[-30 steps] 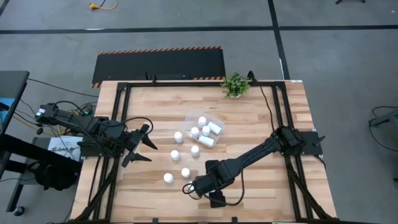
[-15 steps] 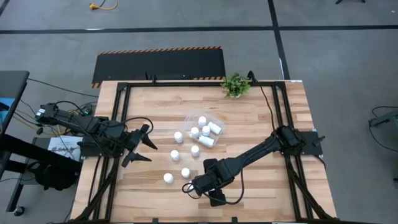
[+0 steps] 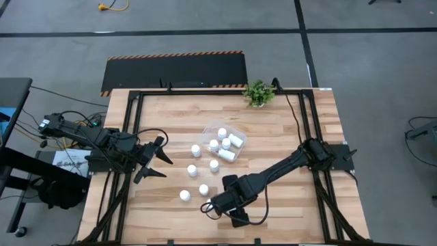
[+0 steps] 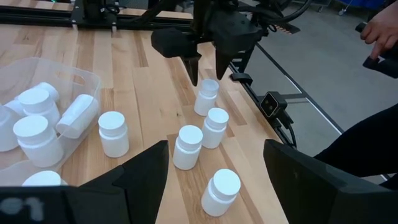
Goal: Pick and place pill bottles into a basket
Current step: Put the pill bottle into the bin
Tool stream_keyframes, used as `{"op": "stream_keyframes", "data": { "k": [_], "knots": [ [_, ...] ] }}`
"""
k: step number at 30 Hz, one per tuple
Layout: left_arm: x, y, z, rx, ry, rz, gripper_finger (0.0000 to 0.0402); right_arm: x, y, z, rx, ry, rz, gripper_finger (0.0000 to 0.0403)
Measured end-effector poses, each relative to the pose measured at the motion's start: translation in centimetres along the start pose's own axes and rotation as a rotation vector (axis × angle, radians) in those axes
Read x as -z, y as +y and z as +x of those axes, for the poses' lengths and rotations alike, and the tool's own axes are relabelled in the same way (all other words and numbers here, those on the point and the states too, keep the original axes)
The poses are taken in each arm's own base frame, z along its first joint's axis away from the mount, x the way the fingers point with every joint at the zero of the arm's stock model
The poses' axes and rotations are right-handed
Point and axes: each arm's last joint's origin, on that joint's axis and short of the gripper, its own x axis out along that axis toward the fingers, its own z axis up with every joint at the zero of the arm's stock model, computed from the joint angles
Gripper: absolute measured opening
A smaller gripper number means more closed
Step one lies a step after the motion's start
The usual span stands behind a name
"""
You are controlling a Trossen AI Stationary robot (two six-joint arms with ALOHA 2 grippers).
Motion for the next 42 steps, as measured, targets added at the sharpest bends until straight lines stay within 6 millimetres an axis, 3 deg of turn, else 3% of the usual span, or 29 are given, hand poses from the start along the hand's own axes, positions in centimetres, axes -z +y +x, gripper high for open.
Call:
{"op": "stream_keyframes", "data": {
  "k": [15,25,33,42],
  "knots": [
    [0.0,0.0,0.0,0.0,0.0,0.0,0.0251,0.0,0.7,0.1,0.005,-0.012,-0.055,0.0255],
    [0.0,0.0,0.0,0.0,0.002,-0.006,0.0251,0.1,0.6,4.1,-0.013,0.082,-0.042,0.0255],
    [0.1,0.0,0.0,-0.002,0.011,-0.011,0.0251,-0.1,0.5,4.3,0.007,0.07,-0.04,0.0253],
    [0.1,0.0,0.0,-0.003,0.011,-0.011,0.0251,-0.2,-0.1,4.2,0.018,0.066,-0.028,0.0181]
  ]
}}
